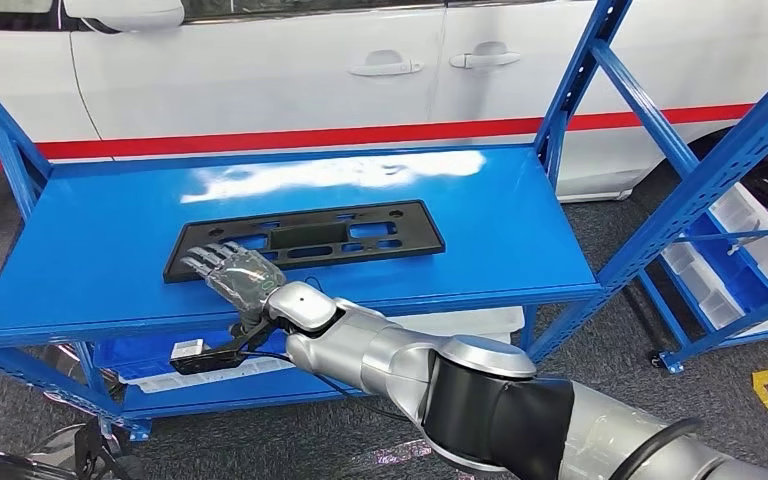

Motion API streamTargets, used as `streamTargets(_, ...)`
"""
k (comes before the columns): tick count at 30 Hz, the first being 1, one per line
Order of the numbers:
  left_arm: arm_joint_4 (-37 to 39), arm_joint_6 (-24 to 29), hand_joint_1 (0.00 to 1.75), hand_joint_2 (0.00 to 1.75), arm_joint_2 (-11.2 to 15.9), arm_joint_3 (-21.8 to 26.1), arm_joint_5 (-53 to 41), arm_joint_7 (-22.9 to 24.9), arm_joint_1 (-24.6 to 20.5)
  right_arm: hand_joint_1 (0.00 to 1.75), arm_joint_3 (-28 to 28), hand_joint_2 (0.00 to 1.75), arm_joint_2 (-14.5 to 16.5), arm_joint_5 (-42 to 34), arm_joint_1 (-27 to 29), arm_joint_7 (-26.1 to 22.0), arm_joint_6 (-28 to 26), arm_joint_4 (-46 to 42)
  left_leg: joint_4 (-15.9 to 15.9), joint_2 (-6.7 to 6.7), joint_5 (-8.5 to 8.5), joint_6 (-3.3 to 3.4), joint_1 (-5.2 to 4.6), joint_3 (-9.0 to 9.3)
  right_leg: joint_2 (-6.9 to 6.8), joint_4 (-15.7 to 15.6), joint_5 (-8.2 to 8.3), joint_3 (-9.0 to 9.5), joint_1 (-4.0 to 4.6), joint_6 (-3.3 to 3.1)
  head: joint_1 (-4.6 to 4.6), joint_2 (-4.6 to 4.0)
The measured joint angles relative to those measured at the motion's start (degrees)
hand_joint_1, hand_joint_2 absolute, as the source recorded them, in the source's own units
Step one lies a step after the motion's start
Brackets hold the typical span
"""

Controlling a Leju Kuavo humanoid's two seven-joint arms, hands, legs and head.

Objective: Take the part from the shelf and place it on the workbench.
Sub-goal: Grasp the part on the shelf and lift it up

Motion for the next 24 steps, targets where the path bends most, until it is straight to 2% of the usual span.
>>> streamTargets(2,0.0,-0.25,0.0,0.0,-0.07,-0.05,0.34,-0.13,-0.09,0.0,-0.01,1.75,-0.01,-0.72,-0.2,0.06,-0.78,0.35,0.01,0.0,-0.13,-0.18,-0.19,0.1,0.03,-7.3,2.56,3.65,0.27,-0.57,0.0,0.0)
streamTargets(3,0.0,-0.37,0.0,0.0,-0.1,-0.05,0.54,-0.23,-0.11,0.0,-0.02,1.75,-0.03,-1.09,-0.31,-0.03,-1.14,0.52,-0.02,0.02,-0.13,-0.34,-0.26,0.07,0.06,-9.22,2.93,4.62,0.42,-0.74,0.01,0.0)
streamTargets(5,0.0,-0.51,0.0,0.0,-0.2,-0.07,0.76,-0.39,-0.1,0.0,-0.05,1.75,-0.16,-1.45,-0.49,-0.33,-1.51,0.91,-0.23,0.04,-0.01,-0.82,-0.32,0.04,0.1,-10.17,2.86,5.04,0.54,-0.92,0.04,0.0)
streamTargets(7,0.01,-0.51,0.0,0.0,-0.26,-0.08,1.0,-0.55,-0.09,0.0,-0.09,1.75,-0.28,-1.67,-0.58,-0.6,-1.75,1.29,0.15,0.1,-0.59,-1.42,-0.27,-0.19,0.04,-10.73,3.15,5.39,0.19,-1.26,0.02,0.0)
streamTargets(9,0.02,-0.3,0.0,0.0,-0.26,-0.08,1.59,-0.99,-0.16,0.0,-0.29,1.75,-0.31,-2.16,-0.71,-0.63,-2.76,1.6,4.1,0.18,-3.06,-1.96,-0.18,-1.88,-0.04,-11.22,3.38,5.78,-0.12,-1.62,-0.02,0.0)
streamTargets(11,0.03,0.04,0.0,0.0,-0.27,-0.08,2.17,-1.51,-0.06,0.0,-0.84,1.75,-0.39,-2.81,-0.77,-0.21,-4.5,2.01,11.2,0.19,-6.03,-2.39,-0.08,-5.08,-0.05,-11.13,3.31,5.85,-0.08,-1.85,-0.03,0.0)
streamTargets(12,0.04,0.17,0.0,0.0,-0.27,-0.08,2.33,-1.69,0.06,0.0,-1.26,1.75,-0.5,-3.11,-0.79,0.06,-5.35,2.29,13.7,0.19,-6.57,-2.56,-0.01,-6.34,-0.03,-11.01,3.24,5.85,-0.06,-1.9,-0.03,0.0)
streamTargets(13,0.05,0.26,0.0,0.0,-0.28,-0.1,2.45,-1.79,0.17,0.0,-1.79,1.75,-0.65,-3.46,-0.86,0.31,-6.11,2.61,14.35,0.2,-6.11,-2.69,0.07,-6.77,0.01,-10.88,3.15,5.85,-0.07,-1.93,-0.03,0.0)
streamTargets(14,0.06,0.31,0.0,0.0,-0.28,-0.11,2.52,-1.86,0.22,0.0,-2.38,1.75,-0.85,-3.77,-1.01,0.51,-6.77,2.91,12.82,0.21,-4.67,-2.78,0.18,-6.13,0.07,-10.68,3.01,5.84,-0.1,-1.88,-0.03,0.0)
streamTargets(15,0.07,0.32,0.0,0.0,-0.28,-0.12,2.56,-1.92,0.22,0.0,-2.98,1.75,-1.07,-3.98,-1.27,0.69,-7.31,3.15,9.61,0.23,-2.67,-2.81,0.31,-4.65,0.15,-10.38,2.79,5.84,-0.15,-1.75,-0.03,0.0)
streamTargets(17,0.07,0.31,0.0,0.0,-0.38,-0.13,2.58,-1.98,0.15,0.0,-3.97,1.75,-1.58,-4.23,-2.04,1.03,-8.09,3.53,3.36,0.17,-0.51,-2.63,0.3,-1.59,0.33,-9.66,2.31,5.58,-0.09,-1.29,-0.04,0.0)
streamTargets(18,0.07,0.31,0.0,0.0,-0.46,-0.14,2.58,-1.99,0.15,0.0,-4.33,1.75,-1.81,-4.26,-2.39,1.12,-8.28,3.67,1.72,0.12,-0.33,-2.39,0.21,-0.76,0.4,-9.38,2.19,5.37,-0.01,-1.02,-0.04,0.0)
streamTargets(22,0.07,0.31,0.0,0.0,-0.77,-0.14,2.57,-1.99,0.18,0.0,-5.27,1.75,-2.47,-4.24,-2.78,1.23,-8.5,4.08,0.99,-0.01,-0.55,-1.1,0.18,-0.46,0.39,-8.77,1.66,4.77,0.09,-0.14,0.03,0.0)
streamTargets(24,0.07,0.28,0.0,0.0,-0.92,-0.15,2.56,-1.99,0.13,0.0,-5.66,1.75,-2.73,-4.11,-2.93,1.59,-8.52,4.25,0.7,0.03,-0.38,-0.46,0.34,-0.33,0.19,-5.08,-0.61,3.08,-0.05,0.42,0.05,0.0)
